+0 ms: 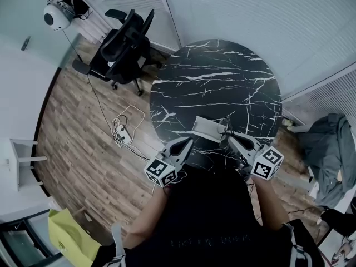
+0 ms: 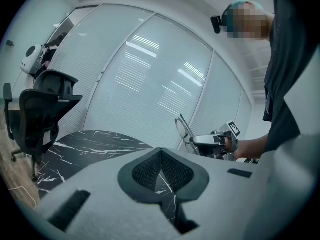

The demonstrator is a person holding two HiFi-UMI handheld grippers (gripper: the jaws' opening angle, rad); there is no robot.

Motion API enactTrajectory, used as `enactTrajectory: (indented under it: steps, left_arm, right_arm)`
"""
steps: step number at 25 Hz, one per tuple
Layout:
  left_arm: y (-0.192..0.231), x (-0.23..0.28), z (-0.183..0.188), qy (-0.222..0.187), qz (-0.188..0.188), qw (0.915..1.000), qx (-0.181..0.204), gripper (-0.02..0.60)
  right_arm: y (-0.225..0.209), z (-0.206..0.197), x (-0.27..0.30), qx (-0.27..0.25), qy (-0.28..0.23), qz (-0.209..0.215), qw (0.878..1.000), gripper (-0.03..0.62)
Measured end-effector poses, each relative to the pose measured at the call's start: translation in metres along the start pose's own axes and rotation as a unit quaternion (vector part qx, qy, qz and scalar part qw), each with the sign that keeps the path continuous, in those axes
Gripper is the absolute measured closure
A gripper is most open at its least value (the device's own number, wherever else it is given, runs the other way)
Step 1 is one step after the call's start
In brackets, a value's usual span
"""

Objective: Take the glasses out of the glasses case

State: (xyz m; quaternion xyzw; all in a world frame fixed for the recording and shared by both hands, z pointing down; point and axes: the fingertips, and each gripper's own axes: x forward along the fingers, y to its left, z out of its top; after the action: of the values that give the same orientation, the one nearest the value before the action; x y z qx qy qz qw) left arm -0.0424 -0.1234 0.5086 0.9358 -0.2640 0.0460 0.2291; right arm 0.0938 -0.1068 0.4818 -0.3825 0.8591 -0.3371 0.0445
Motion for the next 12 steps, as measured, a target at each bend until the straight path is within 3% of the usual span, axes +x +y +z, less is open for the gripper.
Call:
enactTrajectory:
  steps: [12]
  left_arm:
    - [-0.008,0.006,0.013,-0.008,-0.016,0.9998,-0.001,0.563]
  right_arm:
    - [0.009,0.017,-0.016,0.052,-0.050,0.032,0.997,0.559]
